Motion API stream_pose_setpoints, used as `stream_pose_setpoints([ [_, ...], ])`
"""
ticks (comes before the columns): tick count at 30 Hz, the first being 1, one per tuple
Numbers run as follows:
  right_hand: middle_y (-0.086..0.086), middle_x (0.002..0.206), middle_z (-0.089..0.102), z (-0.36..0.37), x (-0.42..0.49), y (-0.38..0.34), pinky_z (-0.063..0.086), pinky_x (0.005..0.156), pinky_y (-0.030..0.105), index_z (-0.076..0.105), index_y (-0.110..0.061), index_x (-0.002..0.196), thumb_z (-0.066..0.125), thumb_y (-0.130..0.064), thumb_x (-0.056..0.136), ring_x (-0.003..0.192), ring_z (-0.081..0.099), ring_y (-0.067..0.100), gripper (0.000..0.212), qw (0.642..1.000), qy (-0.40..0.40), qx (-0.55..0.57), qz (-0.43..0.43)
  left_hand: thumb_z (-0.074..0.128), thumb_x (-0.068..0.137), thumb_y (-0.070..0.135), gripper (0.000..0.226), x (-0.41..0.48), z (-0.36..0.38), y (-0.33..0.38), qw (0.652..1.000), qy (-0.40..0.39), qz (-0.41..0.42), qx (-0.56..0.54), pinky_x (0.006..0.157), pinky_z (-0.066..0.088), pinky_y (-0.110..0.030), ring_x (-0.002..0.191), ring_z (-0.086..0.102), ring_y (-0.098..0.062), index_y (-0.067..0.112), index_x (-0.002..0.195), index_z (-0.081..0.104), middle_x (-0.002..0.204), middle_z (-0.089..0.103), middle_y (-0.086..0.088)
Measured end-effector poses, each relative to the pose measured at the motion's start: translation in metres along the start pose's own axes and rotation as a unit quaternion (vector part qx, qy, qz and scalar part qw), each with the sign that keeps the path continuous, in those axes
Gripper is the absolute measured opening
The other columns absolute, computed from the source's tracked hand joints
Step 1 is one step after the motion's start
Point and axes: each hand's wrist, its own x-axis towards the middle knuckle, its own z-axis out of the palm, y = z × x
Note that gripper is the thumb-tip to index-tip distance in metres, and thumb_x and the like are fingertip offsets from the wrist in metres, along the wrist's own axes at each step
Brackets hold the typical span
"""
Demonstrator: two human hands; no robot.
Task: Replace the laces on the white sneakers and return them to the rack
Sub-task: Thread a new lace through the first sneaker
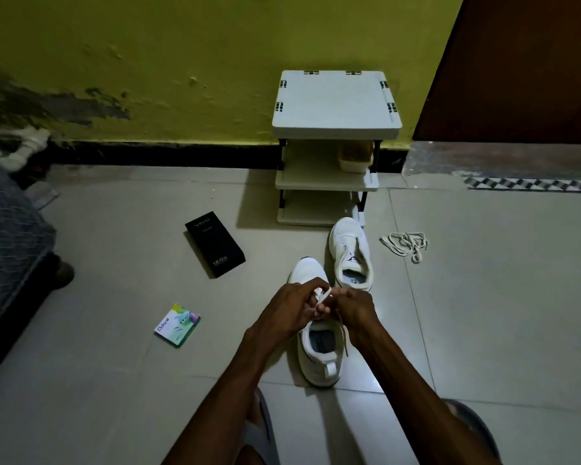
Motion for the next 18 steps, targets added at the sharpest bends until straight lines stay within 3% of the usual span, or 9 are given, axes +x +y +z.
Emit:
stream_pose_setpoints([
  [2, 0.018, 0.072, 0.066, 0.001, 0.001, 0.002, 0.055, 0.057, 0.029, 0.054, -0.004, 0.106, 0.053, 0.014, 0.084, 0.059, 0.063, 0.023, 0.029, 1.0, -0.017, 0.003, -0.014, 0.075, 0.078, 0.015, 0.04, 0.001, -0.002, -0.002, 0.999, 0.0, -0.03, -0.024, 0.072, 0.049, -0.017, 0.073, 0.062, -0.01, 0.033, 0.111, 0.061, 0.081, 0.068, 0.005],
  [7, 0.008, 0.07, 0.068, -0.005, -0.002, 0.002, 0.047, 0.058, 0.02, 0.045, -0.013, 0.102, 0.064, -0.003, 0.091, 0.057, 0.063, 0.007, 0.024, 0.993, -0.086, -0.04, -0.064, 0.079, 0.07, 0.025, 0.038, 0.005, -0.008, -0.003, 0.998, -0.014, -0.051, -0.031, 0.075, 0.055, -0.024, 0.077, 0.068, -0.011, 0.036, 0.104, 0.064, 0.08, 0.072, 0.001],
  [10, 0.009, 0.08, 0.068, -0.004, 0.002, 0.005, 0.048, 0.06, 0.022, 0.041, -0.009, 0.122, 0.071, -0.01, 0.087, 0.065, 0.064, 0.009, 0.046, 0.994, -0.076, -0.058, -0.057, 0.072, 0.065, 0.044, 0.039, 0.006, -0.008, -0.002, 0.999, -0.01, -0.043, -0.003, 0.073, 0.054, -0.027, 0.082, 0.065, -0.014, 0.041, 0.102, 0.061, 0.086, 0.071, 0.003],
  [14, 0.008, 0.079, 0.065, -0.002, 0.005, 0.005, 0.051, 0.059, 0.025, 0.045, -0.009, 0.119, 0.078, -0.005, 0.078, 0.067, 0.063, 0.014, 0.054, 0.993, -0.076, -0.079, -0.043, 0.078, 0.069, 0.03, 0.034, 0.002, -0.01, -0.002, 0.999, -0.026, -0.035, -0.028, 0.072, 0.056, -0.032, 0.075, 0.065, -0.016, 0.035, 0.098, 0.061, 0.08, 0.07, 0.002],
  [18, 0.003, 0.074, 0.063, -0.009, 0.003, 0.004, 0.056, 0.067, 0.034, 0.048, -0.011, 0.108, 0.086, -0.001, 0.065, 0.067, 0.06, 0.012, 0.058, 0.97, -0.066, -0.189, -0.138, 0.067, 0.074, 0.015, 0.036, 0.001, -0.011, -0.003, 0.997, -0.051, -0.031, -0.047, 0.074, 0.056, -0.038, 0.077, 0.066, -0.019, 0.032, 0.102, 0.053, 0.077, 0.07, 0.004],
])
